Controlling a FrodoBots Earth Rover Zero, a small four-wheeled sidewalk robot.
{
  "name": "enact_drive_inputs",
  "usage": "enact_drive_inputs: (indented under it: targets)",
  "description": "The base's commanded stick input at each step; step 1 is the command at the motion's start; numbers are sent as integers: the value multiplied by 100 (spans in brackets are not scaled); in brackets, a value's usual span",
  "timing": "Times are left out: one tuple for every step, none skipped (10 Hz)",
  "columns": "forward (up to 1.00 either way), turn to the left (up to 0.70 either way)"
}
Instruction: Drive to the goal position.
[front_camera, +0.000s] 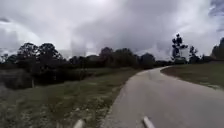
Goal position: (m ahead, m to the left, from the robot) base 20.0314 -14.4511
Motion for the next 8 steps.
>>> enact_drive_inputs:
  targets:
    - [85, -27]
    - [85, -18]
    - [85, -10]
    - [85, -1]
    - [85, -1]
    - [85, -3]
    - [85, -34]
    - [85, -34]
